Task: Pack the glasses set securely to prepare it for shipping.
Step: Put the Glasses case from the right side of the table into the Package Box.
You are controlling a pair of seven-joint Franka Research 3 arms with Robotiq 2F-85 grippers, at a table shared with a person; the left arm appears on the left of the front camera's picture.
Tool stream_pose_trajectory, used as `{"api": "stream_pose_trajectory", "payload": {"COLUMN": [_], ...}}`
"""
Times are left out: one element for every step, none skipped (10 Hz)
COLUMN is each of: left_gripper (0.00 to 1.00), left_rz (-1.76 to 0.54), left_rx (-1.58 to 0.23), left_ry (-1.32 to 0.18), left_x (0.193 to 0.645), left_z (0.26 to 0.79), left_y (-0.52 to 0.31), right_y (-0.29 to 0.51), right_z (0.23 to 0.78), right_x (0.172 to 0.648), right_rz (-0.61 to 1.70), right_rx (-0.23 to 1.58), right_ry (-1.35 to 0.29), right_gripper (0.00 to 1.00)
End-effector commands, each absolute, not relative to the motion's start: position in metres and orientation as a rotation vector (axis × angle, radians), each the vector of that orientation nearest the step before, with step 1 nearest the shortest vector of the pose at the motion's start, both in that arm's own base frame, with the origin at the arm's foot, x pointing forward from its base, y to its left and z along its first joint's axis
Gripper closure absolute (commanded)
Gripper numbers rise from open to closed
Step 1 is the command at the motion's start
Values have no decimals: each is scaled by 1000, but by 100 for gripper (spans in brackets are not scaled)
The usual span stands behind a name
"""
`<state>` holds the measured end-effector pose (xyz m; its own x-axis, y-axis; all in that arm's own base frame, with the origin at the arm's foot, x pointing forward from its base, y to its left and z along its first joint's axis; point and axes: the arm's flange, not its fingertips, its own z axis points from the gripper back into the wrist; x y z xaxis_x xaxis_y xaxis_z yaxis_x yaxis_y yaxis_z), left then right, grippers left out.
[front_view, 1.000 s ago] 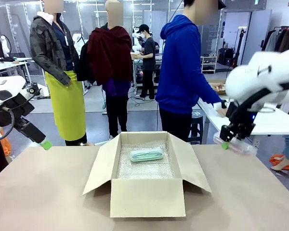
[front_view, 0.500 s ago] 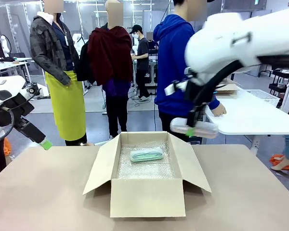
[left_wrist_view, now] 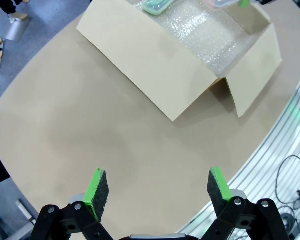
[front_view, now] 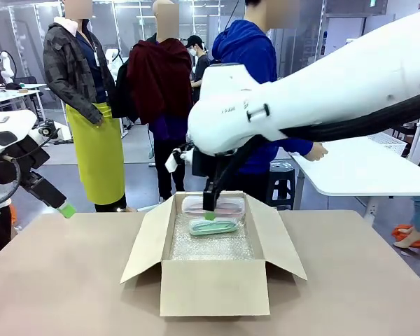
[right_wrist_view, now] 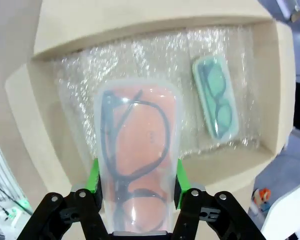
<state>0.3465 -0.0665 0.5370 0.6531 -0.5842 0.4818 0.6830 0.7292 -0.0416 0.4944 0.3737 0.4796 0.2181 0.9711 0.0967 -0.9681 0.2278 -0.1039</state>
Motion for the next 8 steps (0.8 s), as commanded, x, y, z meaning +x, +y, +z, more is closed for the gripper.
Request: {"api": "stream_pose_trajectory", "payload": {"left_gripper": [0, 0, 0, 0, 0, 0, 0, 0], "left_rz": [-732, -732, -732, -732, -732, -732, -732, -732], "left_rx": [-239, -239, -239, -239, -239, -239, -239, -239], "left_ry": [-471, -471, -471, -471, -471, -471, -471, -471], "left_x": [347, 347, 347, 347, 347, 347, 347, 347], "left_z": [538, 538, 538, 538, 538, 538, 538, 538], "left_y": [-65, -65, -65, -65, -65, -65, -65, -65], "right_y": [375, 380, 382, 379, 372, 369, 368, 366], "right_z": [460, 444, 424, 401, 380, 370, 366, 361], "right_x": [509, 506, 503, 504, 507, 507, 506, 508], "right_rz": [1333, 1290, 1290, 1293, 1280, 1271, 1284, 1296], "right_rx": [-8, 32, 30, 27, 42, 67, 63, 58], "right_ry": [-195, -208, -219, -222, -175, -161, -131, -102], "right_gripper": [60, 60, 60, 60, 60, 60, 60, 34]}}
